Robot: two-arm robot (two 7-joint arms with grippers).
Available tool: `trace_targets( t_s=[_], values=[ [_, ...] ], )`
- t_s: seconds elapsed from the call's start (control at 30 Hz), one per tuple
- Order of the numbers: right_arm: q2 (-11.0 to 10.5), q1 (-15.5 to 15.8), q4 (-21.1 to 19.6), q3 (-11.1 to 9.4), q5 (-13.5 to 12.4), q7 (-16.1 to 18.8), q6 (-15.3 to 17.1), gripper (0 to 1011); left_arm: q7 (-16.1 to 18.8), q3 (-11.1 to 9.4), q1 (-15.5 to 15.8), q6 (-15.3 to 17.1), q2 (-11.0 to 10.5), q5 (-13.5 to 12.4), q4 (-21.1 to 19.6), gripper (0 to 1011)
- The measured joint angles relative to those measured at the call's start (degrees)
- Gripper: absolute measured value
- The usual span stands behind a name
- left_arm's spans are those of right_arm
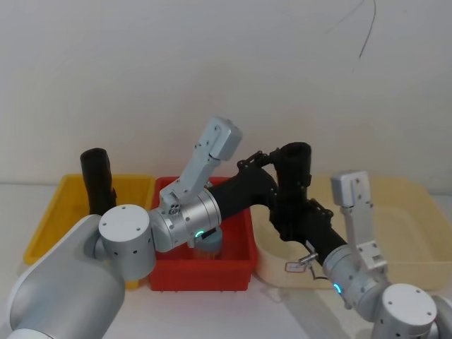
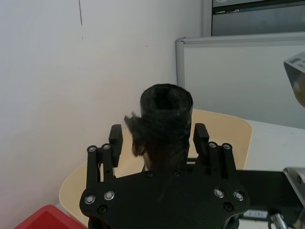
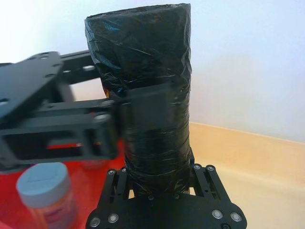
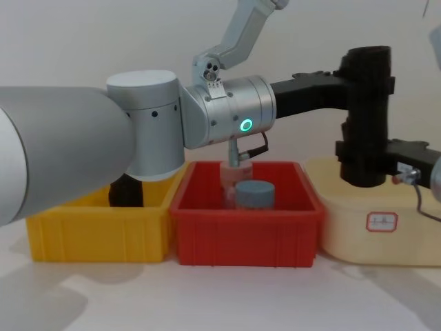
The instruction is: Pick up the garbage bag with the one hand and transfer it to the other hand.
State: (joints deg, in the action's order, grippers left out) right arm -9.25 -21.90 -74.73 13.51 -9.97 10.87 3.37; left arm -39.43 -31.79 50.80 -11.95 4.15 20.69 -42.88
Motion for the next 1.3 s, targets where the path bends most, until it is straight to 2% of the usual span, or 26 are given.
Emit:
trace_targets(
  t_s=[0.1, 0.2, 0.43, 0.7, 0.83, 0.93, 1.1, 1.3],
  values=[
    [-0.4, 0.0, -0.2, -1.06, 0.02, -0.52, 0.65, 557, 0.0, 0.0, 0.0, 0.0, 0.0, 0.0, 0.0, 958],
    [-0.82, -0.05, -0.27, -2.03, 0.06, -1.06, 1.15, 557, 0.0, 0.0, 0.0, 0.0, 0.0, 0.0, 0.0, 1001],
    [-1.86, -0.27, -0.38, -4.33, 0.26, -2.56, 2.42, 557, 0.0, 0.0, 0.0, 0.0, 0.0, 0.0, 0.0, 1001],
    [-3.46, -0.51, -0.51, -7.88, 0.73, -5.21, 4.28, 557, 0.0, 0.0, 0.0, 0.0, 0.0, 0.0, 0.0, 1001],
    [-4.21, -0.58, -0.63, -9.52, 1.05, -6.62, 5.16, 625, 0.0, 0.0, 0.0, -0.01, 0.0, 0.0, 0.0, 1001],
    [-4.98, -0.58, -0.89, -11.08, 1.56, -8.09, 5.91, 741, 0.0, 0.0, 0.0, -0.01, 0.0, 0.0, 0.0, 1002],
    [-5.78, -0.43, -1.81, -12.36, 2.72, -10.12, 6.63, 884, 0.0, 0.0, 0.0, -0.01, 0.01, 0.0, 0.0, 1002],
    [-6.64, -0.05, -4.27, -12.99, 4.26, -11.54, 6.66, 1001, 0.02, 0.0, -0.06, -0.01, -0.02, 0.01, -0.01, 1002]
  ],
)
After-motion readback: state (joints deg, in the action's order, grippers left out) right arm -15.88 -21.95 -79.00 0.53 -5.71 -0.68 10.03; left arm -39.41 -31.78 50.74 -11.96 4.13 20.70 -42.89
